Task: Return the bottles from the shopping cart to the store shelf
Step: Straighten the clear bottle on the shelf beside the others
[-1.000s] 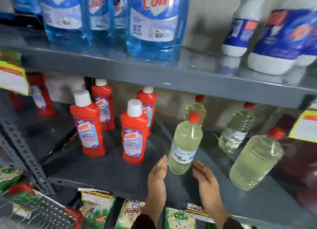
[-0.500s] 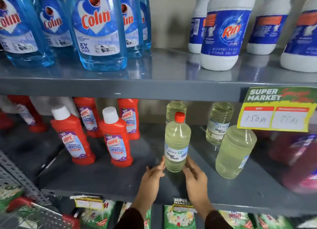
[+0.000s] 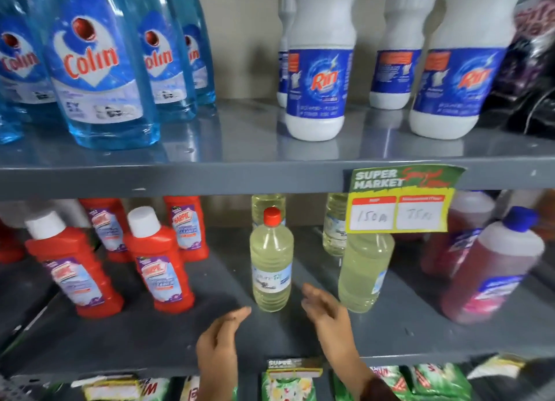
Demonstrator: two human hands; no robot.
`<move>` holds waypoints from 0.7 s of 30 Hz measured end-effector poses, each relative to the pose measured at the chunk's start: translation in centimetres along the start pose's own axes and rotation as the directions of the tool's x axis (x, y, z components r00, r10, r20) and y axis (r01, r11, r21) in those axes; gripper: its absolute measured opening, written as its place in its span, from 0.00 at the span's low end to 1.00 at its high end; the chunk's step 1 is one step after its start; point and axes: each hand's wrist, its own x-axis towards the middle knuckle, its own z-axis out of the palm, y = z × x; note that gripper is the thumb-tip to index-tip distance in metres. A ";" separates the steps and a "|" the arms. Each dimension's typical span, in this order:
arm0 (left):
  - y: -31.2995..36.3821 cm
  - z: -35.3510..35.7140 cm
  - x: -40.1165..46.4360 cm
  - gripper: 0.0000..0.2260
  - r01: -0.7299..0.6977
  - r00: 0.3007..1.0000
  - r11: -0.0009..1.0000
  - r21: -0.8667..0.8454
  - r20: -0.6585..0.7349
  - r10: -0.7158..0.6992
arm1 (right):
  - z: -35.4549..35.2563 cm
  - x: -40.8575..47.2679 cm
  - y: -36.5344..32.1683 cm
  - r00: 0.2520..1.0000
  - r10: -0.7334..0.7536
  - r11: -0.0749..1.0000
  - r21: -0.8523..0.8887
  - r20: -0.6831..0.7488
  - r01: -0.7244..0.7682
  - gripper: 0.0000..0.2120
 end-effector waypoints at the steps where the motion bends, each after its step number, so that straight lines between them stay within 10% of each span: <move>1: 0.1 0.1 -1.0 0.11 -0.051 0.999 0.997 0.054 -0.008 0.051 | -1.7 -0.6 -0.5 0.998 -0.055 0.998 -0.002 -0.038 0.055 0.11; 7: 0.5 7.5 -5.2 0.10 0.025 0.964 0.996 0.086 0.263 -0.047 | -11.1 1.9 -2.3 0.878 -0.175 0.944 0.177 -0.446 0.278 0.21; 16: 0.8 18.4 -3.7 0.33 0.343 0.866 0.934 -0.101 0.420 -0.272 | -11.9 4.6 -0.8 0.996 -0.083 0.996 -0.019 0.014 0.084 0.27; 21: -2.2 19.7 1.0 0.53 0.321 0.843 0.945 0.065 0.435 -0.316 | -12.4 3.9 -1.1 0.971 -0.128 0.988 0.060 -0.204 0.142 0.28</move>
